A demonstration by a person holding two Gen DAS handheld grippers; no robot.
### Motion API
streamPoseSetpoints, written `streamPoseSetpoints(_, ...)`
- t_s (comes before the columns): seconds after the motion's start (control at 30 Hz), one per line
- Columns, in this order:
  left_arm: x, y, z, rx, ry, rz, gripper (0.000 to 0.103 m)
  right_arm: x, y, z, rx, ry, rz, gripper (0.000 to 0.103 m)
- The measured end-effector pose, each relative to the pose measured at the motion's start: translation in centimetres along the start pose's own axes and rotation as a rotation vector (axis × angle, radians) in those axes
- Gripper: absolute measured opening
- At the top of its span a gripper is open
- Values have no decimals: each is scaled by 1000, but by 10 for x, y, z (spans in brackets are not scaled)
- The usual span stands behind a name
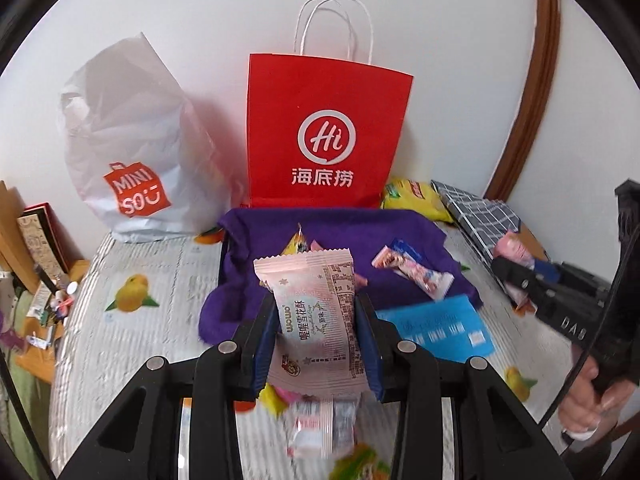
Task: Organize snacks
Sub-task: 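Carry the pink candy with the right tool while the left carries the pastry packet to the towel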
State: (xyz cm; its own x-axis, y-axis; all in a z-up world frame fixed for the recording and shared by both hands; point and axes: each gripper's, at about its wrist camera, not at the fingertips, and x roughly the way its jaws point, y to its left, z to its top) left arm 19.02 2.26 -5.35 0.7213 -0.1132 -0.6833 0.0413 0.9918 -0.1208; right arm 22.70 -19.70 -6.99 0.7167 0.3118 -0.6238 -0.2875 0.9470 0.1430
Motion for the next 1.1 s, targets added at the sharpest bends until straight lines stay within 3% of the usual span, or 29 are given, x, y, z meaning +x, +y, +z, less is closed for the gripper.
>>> streamPoseSetpoints(0.3,42,23,-15,-60,50,22,36,53,-13,-18,24,55,5,34)
streamPoseSetpoints(0.9,49,30,-21,-92,52,7,36,53,-34,-18,76,2,-35,34)
streamPoseSetpoints(1.1,50,28,-22,-81,58,-1,36,63,-48,-7,135,49,-32,34)
